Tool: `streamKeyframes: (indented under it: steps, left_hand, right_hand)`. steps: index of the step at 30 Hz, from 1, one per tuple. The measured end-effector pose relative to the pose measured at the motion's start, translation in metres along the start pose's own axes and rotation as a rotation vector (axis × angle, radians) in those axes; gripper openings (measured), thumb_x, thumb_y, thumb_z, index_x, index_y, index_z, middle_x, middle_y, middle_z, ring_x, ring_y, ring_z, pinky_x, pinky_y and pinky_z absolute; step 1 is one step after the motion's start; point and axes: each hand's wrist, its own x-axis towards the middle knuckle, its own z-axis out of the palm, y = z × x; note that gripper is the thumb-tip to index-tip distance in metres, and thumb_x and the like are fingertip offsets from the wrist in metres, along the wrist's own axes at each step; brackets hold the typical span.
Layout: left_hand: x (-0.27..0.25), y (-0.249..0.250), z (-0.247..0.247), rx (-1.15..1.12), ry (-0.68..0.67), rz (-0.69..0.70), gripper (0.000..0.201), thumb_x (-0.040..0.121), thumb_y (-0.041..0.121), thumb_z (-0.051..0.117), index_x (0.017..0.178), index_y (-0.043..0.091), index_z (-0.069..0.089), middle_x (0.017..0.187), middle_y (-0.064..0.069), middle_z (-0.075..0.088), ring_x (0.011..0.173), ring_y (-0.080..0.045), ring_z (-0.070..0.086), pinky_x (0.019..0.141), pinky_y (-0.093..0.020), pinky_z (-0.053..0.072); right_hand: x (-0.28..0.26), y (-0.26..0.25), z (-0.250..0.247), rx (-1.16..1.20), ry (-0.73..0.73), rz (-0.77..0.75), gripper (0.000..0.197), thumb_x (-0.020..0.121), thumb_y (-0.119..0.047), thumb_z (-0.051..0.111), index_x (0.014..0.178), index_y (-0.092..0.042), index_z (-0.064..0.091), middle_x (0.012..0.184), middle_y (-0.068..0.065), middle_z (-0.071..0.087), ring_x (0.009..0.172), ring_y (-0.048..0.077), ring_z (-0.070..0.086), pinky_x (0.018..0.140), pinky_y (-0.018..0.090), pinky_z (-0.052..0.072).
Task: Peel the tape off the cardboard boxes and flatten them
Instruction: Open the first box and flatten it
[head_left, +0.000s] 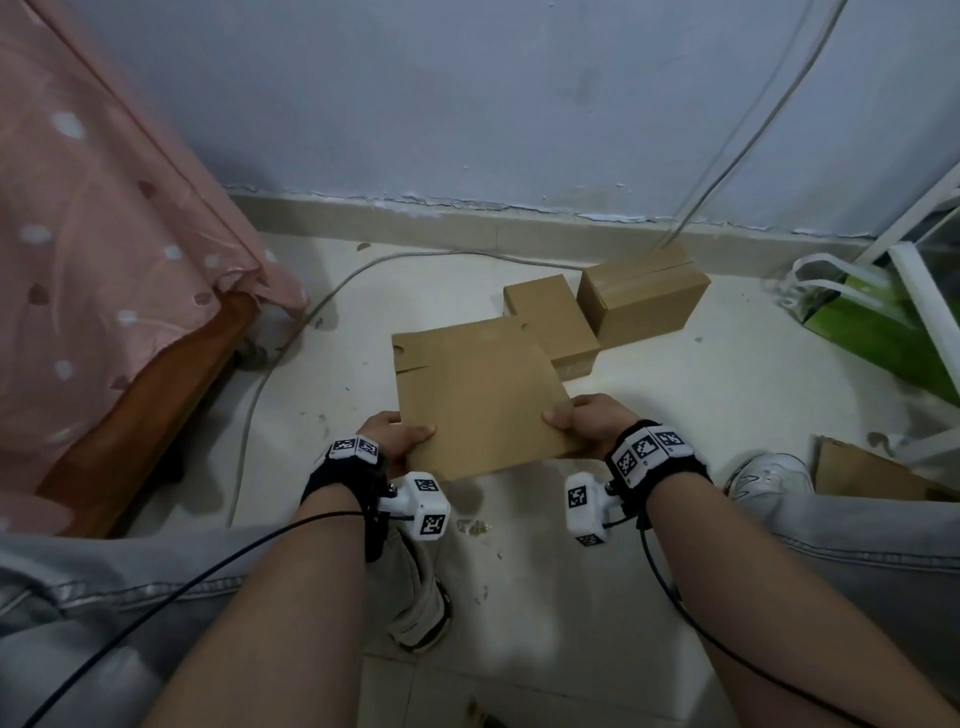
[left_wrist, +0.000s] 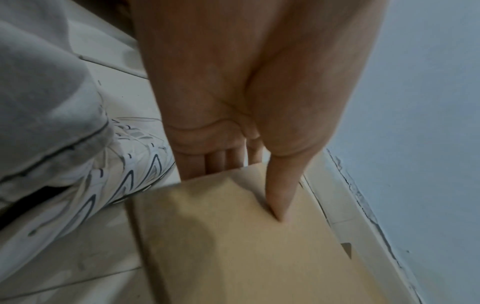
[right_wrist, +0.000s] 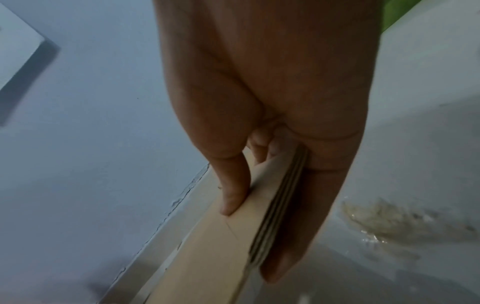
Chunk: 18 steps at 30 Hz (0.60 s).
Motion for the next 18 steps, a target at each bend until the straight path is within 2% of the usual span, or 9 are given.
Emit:
streamKeyframes:
  steps: [2,4,6,7,10,11,14,16,18]
  left_hand:
    - [0.001,-0.002,0.001,0.002,0.067,-0.023,0.048,0.084,0.007,0.074,0.127,0.000,0.054,0.118,-0.019,0.063,0.099,-0.035,0.061,0.089,-0.049,0.052]
    - [0.010,-0.004,-0.003,-0.007,0.131,-0.045,0.066,0.076,0.017,0.083,0.132,0.007,0.050,0.122,-0.016,0.061,0.105,-0.036,0.059,0.092,-0.051,0.052]
    - [0.043,-0.017,-0.013,0.036,0.179,-0.074,0.102,0.050,0.040,0.094,0.136,0.010,0.049,0.130,-0.016,0.059,0.109,-0.039,0.060,0.093,-0.054,0.052]
    - [0.054,-0.022,-0.018,0.068,0.199,-0.080,0.109,0.040,0.050,0.093,0.134,0.010,0.052,0.130,-0.016,0.060,0.110,-0.040,0.061,0.093,-0.054,0.052]
    - [0.042,-0.005,-0.019,0.072,0.265,-0.074,0.075,0.062,0.054,0.082,0.114,0.002,0.063,0.114,-0.019,0.066,0.102,-0.037,0.067,0.091,-0.049,0.055]
    - [0.043,0.000,-0.018,0.020,0.250,-0.086,0.070,0.062,0.056,0.081,0.105,0.003,0.065,0.106,-0.018,0.069,0.095,-0.035,0.069,0.089,-0.049,0.056]
    - [0.054,0.014,-0.010,-0.256,0.108,-0.129,0.085,0.044,0.058,0.091,0.108,0.009,0.065,0.100,-0.015,0.072,0.096,-0.033,0.070,0.089,-0.057,0.053]
    - [0.055,0.031,0.004,-0.416,0.044,-0.127,0.065,0.065,0.045,0.088,0.109,0.007,0.059,0.093,-0.019,0.073,0.094,-0.034,0.071,0.084,-0.054,0.056]
    - [0.061,0.041,0.021,-0.532,-0.017,-0.126,0.035,0.091,0.028,0.067,0.112,0.003,0.053,0.083,-0.023,0.073,0.078,-0.035,0.074,0.062,-0.045,0.060]
  right_hand:
    - [0.001,-0.001,0.005,0.039,0.004,-0.019,0.038,0.086,-0.009,0.073,0.119,-0.001,0.056,0.115,0.018,0.064,0.100,0.034,0.065,0.069,0.045,0.060]
    - [0.002,-0.002,0.011,0.073,0.011,-0.050,0.036,0.086,-0.007,0.072,0.117,-0.002,0.056,0.114,0.017,0.064,0.101,0.034,0.064,0.076,0.048,0.059]
    - [0.007,-0.006,0.021,0.096,0.028,-0.082,0.034,0.086,-0.006,0.073,0.115,-0.004,0.057,0.111,0.015,0.065,0.101,0.032,0.064,0.078,0.044,0.059]
    - [0.010,-0.008,0.027,0.106,0.042,-0.100,0.033,0.084,-0.006,0.074,0.113,-0.005,0.058,0.110,0.014,0.066,0.101,0.032,0.065,0.080,0.044,0.058]
    - [0.020,-0.023,0.041,0.154,0.114,-0.145,0.032,0.082,-0.008,0.076,0.109,-0.009,0.059,0.111,0.011,0.066,0.102,0.030,0.064,0.090,0.049,0.056]
    - [0.023,-0.030,0.043,0.184,0.141,-0.158,0.034,0.082,-0.008,0.076,0.111,-0.009,0.058,0.112,0.011,0.065,0.103,0.030,0.063,0.091,0.050,0.055]
    - [0.040,-0.052,0.045,0.266,0.183,-0.183,0.031,0.080,-0.009,0.078,0.104,-0.010,0.057,0.117,0.011,0.064,0.106,0.032,0.062,0.094,0.050,0.054]
    - [0.053,-0.062,0.047,0.269,0.142,-0.192,0.028,0.079,-0.009,0.079,0.093,-0.013,0.056,0.117,0.013,0.065,0.106,0.032,0.062,0.095,0.050,0.053]
    - [0.062,-0.069,0.051,0.238,0.078,-0.204,0.030,0.078,-0.009,0.080,0.095,-0.013,0.056,0.116,0.012,0.066,0.106,0.030,0.062,0.096,0.049,0.053]
